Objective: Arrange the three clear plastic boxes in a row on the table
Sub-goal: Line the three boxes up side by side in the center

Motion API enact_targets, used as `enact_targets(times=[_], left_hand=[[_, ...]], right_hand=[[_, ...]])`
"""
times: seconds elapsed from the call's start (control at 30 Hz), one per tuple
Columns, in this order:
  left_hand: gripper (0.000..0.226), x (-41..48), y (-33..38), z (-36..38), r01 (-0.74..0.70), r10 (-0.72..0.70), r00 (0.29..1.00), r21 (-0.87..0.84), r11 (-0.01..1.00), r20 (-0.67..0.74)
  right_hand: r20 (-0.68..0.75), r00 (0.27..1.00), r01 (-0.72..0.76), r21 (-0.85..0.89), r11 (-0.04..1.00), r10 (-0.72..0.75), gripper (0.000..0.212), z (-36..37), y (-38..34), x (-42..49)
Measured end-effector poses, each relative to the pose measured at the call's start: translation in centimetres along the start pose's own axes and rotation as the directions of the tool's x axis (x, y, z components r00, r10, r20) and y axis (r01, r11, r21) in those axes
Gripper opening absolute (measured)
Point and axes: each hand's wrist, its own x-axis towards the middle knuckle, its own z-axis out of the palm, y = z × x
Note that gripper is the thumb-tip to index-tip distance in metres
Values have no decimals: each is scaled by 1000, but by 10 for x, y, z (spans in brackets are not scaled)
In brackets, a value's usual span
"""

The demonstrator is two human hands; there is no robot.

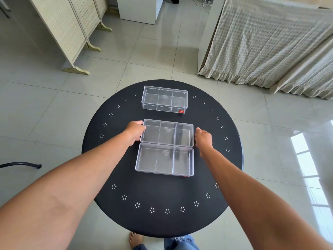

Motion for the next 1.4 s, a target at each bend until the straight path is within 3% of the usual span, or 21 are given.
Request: enact_targets(times=[0.13,0.2,0.27,0.3,0.4,0.63,0.73,1.0,1.17,1.4], left_hand=[[36,9,10,-5,-50,49,986,3,999,-158],[14,16,21,-10,-84,77,970,-21,996,-231],[32,23,35,-15,-79,74,961,-8,997,-266],[29,28,42,-17,-87,83,959,-1,996,-269],[13,44,61,-16,-71,78,965,35,997,-252],[43,77,87,-2,-85,81,973,-10,996,-215],[34,85,91,0,-99,89,974,-34,995,-208],[43,78,82,9,-92,65,976,-125,988,-206],[46,67,74,6,-101,79,981,-119,988,-176],[44,52,63,8,-108,98,989,-84,991,-112]], right_hand=[[-62,997,45,-20,999,-46,40,-2,-25,12],[-66,995,75,-25,997,-76,41,0,-42,23],[-39,995,94,-28,995,-95,40,3,-60,36],[-22,996,88,-34,996,-89,39,6,-69,44],[16,998,59,-75,995,-58,33,16,-91,64],[120,992,40,-113,993,-26,24,37,-105,100],[157,987,49,-86,995,-35,14,42,-101,111],[184,982,66,-116,991,-44,23,39,-93,118],[161,987,12,-12,1000,-10,38,32,-81,110],[138,990,24,-14,1000,-22,31,19,-60,90]])
